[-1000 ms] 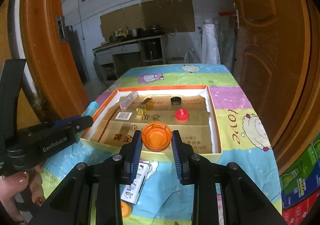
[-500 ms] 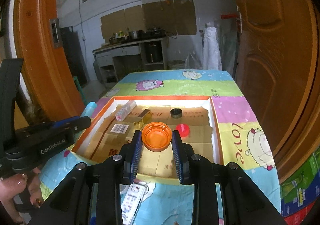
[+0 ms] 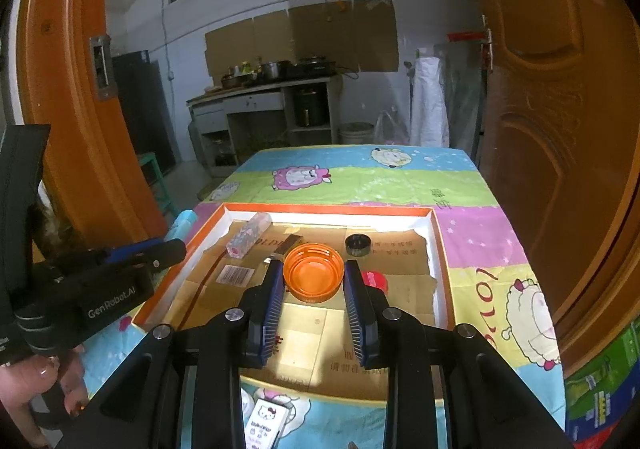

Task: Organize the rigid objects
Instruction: 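Carry the teal tube and orange cap over the cardboard tray box with both grippers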

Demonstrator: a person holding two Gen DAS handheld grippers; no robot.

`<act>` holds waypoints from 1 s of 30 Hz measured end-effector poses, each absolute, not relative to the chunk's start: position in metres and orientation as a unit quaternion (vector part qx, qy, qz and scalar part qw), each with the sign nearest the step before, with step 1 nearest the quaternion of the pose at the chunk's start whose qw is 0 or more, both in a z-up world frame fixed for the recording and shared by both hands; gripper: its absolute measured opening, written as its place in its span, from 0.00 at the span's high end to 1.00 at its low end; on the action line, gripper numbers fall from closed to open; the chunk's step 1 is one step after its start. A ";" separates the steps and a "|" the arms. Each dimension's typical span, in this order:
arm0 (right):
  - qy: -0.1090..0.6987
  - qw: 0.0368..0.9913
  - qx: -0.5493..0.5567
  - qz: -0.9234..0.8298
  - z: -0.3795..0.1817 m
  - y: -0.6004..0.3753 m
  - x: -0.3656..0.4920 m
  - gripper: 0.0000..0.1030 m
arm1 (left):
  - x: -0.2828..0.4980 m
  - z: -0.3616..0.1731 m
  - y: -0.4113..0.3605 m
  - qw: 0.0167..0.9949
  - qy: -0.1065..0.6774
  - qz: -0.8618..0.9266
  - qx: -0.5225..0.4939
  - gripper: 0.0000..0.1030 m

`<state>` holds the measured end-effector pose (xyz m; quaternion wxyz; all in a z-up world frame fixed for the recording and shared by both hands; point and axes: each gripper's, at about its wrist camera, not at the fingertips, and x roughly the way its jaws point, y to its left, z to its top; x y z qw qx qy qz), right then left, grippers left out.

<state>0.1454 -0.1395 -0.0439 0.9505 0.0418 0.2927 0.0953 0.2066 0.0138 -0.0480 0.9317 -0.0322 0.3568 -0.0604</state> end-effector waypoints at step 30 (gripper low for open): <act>0.326 0.939 0.045 0.101 -0.074 -0.131 0.198 0.70 | 0.248 -0.093 0.008 0.906 0.414 -0.085 -0.036 0.78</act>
